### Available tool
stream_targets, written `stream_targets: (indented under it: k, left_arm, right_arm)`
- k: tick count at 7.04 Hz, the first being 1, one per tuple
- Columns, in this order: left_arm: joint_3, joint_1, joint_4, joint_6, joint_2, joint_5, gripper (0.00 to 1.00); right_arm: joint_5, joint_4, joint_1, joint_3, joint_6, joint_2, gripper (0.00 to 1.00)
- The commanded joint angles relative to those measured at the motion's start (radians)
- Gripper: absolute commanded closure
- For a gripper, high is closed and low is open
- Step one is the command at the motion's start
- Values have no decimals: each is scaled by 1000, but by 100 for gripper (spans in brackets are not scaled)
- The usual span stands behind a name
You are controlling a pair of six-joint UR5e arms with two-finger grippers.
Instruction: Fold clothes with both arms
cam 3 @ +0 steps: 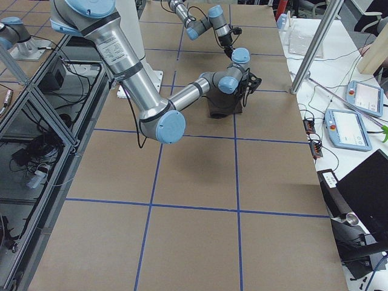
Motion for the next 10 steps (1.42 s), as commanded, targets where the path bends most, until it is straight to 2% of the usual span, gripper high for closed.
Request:
stream_targets:
  k: [1,2,3,4,5,6,7,8,9,10]
  left_arm:
    - [44,1,-2,8,-5,2,99]
    - [75,-5,-4,29,-12,4,65]
    - [101,-55,-24,37,-43,2,45]
    - [98,-75,-66,34,-44,1,36]
    - [94,-77,-70,31,-44,-2,34]
    - [88,-88,-77,31,-37,-66,34]
    - [65,-83,-79,29,0,-74,34]
    - [65,-61,-68,23,0,-79,52]
    - [69,-13,-62,17,5,-74,100]
    - [78,34,-42,26,3,-70,100]
  right_arm:
    - [-4,1,-4,-45,-8,4,85]
    - [-30,58,-4,-95,-11,13,35]
    - [-37,75,21,-188,-11,78,19]
    - [-30,77,47,-192,4,99,0]
    - [-24,77,53,-165,4,93,0]
    - [-9,78,61,-159,4,82,0]
    - [-10,81,56,-134,7,59,0]
    - [-7,78,55,-87,12,47,0]
    - [-8,78,53,-70,10,32,1]
    - [-8,78,50,-70,10,32,4]
